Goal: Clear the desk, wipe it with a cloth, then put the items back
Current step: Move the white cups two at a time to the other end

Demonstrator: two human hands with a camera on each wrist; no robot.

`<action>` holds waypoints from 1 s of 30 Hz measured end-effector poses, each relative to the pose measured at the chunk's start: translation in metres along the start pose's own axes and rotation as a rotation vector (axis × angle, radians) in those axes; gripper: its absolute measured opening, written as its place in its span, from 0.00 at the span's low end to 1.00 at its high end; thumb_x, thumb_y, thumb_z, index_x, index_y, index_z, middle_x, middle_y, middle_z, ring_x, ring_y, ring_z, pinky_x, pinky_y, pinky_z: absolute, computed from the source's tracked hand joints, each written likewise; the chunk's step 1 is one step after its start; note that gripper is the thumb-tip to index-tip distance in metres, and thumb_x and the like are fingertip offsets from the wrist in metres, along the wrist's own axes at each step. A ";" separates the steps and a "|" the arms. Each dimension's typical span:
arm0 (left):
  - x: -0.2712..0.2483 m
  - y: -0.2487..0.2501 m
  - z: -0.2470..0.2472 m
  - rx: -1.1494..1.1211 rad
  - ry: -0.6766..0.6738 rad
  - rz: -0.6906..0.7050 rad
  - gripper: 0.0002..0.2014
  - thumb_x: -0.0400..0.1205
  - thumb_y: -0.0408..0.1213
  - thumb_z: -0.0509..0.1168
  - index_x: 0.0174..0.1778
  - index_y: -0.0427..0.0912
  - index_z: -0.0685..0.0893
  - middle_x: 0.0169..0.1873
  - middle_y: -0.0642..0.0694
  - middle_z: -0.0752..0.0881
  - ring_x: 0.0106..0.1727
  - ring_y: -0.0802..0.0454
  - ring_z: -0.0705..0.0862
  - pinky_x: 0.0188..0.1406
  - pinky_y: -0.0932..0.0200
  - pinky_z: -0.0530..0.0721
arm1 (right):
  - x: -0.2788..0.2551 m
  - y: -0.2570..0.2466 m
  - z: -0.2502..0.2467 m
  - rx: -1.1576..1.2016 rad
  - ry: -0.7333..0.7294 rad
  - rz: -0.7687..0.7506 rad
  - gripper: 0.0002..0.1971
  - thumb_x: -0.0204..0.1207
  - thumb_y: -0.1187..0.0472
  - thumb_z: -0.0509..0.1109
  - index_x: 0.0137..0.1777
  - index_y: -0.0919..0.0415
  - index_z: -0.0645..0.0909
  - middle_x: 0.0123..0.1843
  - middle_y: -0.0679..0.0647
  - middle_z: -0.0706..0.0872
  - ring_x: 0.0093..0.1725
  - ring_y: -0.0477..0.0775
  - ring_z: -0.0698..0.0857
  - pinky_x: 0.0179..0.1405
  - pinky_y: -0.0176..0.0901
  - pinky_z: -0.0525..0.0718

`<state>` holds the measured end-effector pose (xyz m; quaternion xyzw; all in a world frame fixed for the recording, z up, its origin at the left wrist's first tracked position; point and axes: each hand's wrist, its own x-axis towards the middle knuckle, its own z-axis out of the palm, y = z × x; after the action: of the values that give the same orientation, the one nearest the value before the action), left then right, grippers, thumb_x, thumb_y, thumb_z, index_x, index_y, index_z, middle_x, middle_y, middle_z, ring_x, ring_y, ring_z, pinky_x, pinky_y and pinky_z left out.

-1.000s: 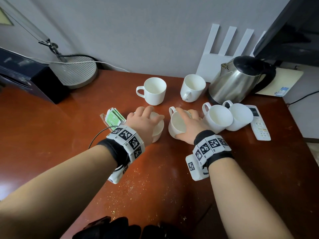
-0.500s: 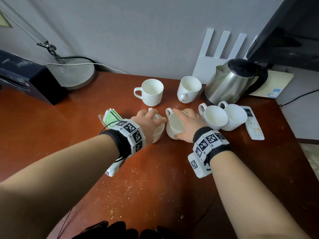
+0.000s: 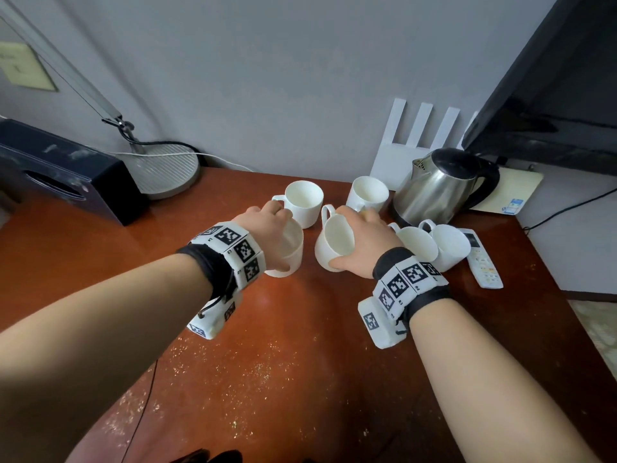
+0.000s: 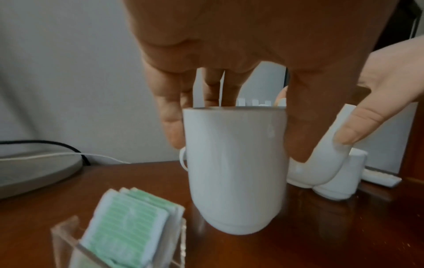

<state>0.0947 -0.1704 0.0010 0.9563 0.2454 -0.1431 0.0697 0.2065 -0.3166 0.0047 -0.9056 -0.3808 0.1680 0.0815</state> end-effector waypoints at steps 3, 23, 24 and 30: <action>-0.015 -0.025 -0.014 -0.016 0.052 0.006 0.43 0.69 0.53 0.73 0.78 0.53 0.60 0.72 0.54 0.65 0.68 0.46 0.72 0.55 0.52 0.78 | -0.007 -0.029 -0.006 -0.003 0.015 -0.029 0.35 0.64 0.50 0.75 0.69 0.43 0.62 0.63 0.52 0.67 0.55 0.60 0.77 0.42 0.42 0.71; -0.122 -0.341 -0.030 -0.022 0.069 -0.175 0.41 0.72 0.51 0.70 0.79 0.56 0.58 0.73 0.53 0.64 0.68 0.44 0.73 0.61 0.46 0.81 | 0.021 -0.336 0.057 -0.050 -0.003 -0.213 0.38 0.61 0.48 0.78 0.70 0.43 0.63 0.65 0.54 0.68 0.64 0.61 0.75 0.61 0.49 0.78; -0.123 -0.354 -0.026 -0.021 0.058 -0.187 0.41 0.72 0.51 0.70 0.79 0.56 0.58 0.73 0.53 0.64 0.68 0.44 0.73 0.61 0.46 0.81 | 0.025 -0.348 0.064 -0.046 -0.014 -0.219 0.38 0.61 0.49 0.78 0.70 0.43 0.63 0.65 0.54 0.69 0.63 0.62 0.75 0.60 0.49 0.77; -0.112 -0.416 0.008 -0.048 0.003 -0.245 0.39 0.74 0.48 0.70 0.79 0.55 0.57 0.73 0.51 0.63 0.71 0.43 0.70 0.62 0.50 0.79 | 0.058 -0.407 0.111 -0.003 -0.074 -0.192 0.32 0.63 0.49 0.75 0.66 0.46 0.65 0.62 0.55 0.69 0.60 0.61 0.76 0.56 0.50 0.79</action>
<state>-0.2045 0.1398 0.0016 0.9174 0.3638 -0.1433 0.0741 -0.0659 0.0113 -0.0003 -0.8582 -0.4689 0.1921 0.0817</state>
